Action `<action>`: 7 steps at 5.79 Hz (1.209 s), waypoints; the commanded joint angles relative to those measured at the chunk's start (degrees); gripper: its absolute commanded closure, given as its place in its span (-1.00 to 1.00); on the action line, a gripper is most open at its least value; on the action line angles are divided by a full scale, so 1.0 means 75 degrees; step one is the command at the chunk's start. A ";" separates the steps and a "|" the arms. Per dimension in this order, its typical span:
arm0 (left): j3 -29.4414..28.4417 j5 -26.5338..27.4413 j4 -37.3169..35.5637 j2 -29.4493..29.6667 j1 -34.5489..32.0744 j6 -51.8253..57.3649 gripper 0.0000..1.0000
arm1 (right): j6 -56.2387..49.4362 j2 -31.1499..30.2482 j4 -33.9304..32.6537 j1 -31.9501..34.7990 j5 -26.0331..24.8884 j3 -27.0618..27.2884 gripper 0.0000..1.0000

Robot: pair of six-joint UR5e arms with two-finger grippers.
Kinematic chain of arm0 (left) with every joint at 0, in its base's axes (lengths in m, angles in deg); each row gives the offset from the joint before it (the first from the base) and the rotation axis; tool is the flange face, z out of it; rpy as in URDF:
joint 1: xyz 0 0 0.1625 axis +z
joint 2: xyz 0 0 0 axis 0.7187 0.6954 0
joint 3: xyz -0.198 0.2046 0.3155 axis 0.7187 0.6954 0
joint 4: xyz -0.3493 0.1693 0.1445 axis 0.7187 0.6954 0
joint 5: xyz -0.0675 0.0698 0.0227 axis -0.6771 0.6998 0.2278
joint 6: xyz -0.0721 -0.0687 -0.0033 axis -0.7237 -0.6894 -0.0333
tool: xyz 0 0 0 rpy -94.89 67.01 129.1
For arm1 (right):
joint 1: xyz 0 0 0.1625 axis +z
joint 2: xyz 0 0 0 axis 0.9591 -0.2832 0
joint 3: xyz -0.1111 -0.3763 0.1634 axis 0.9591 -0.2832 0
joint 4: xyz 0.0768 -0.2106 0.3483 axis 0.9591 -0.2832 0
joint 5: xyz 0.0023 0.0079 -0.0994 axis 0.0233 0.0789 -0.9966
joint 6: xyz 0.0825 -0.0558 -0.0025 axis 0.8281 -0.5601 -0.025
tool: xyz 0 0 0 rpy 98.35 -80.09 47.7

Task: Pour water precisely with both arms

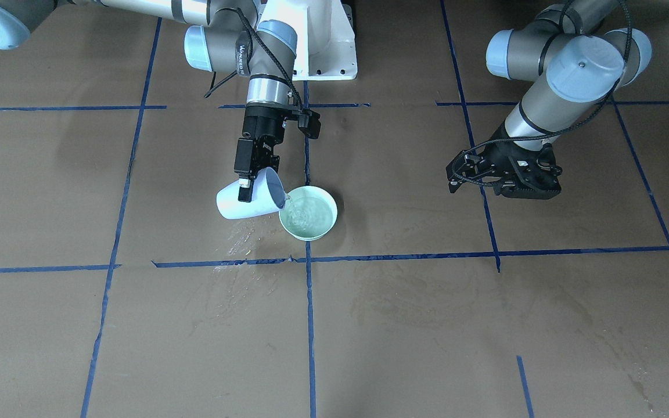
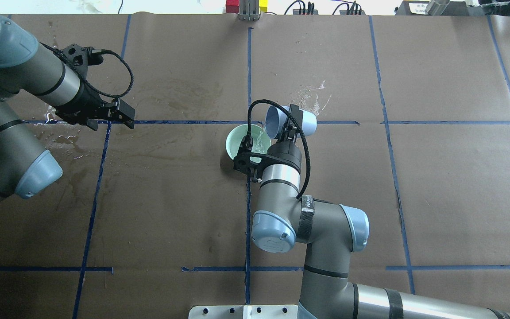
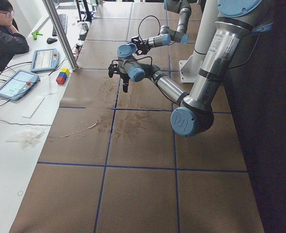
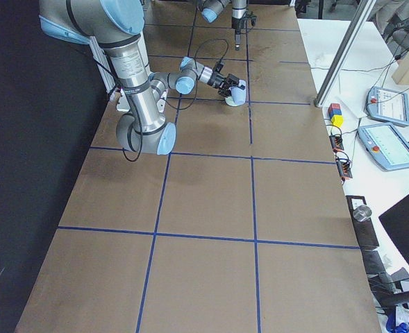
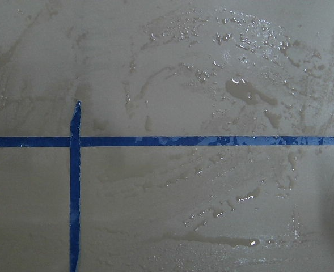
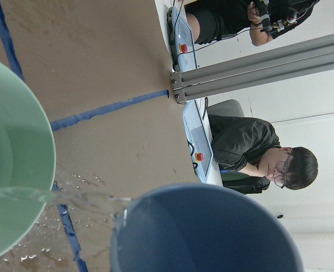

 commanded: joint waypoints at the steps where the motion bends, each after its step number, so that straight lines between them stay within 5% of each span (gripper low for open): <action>1: 0.0000 0.0000 0.0000 0.0000 0.0000 0.0000 -1.00 | -0.0023 0.0000 -0.0003 0.0000 -0.0003 0.0000 1.00; 7: 0.0012 0.0000 0.0000 0.0000 -0.0023 0.0000 -1.00 | -0.0255 0.0011 -0.0131 -0.0035 -0.0260 -0.0012 1.00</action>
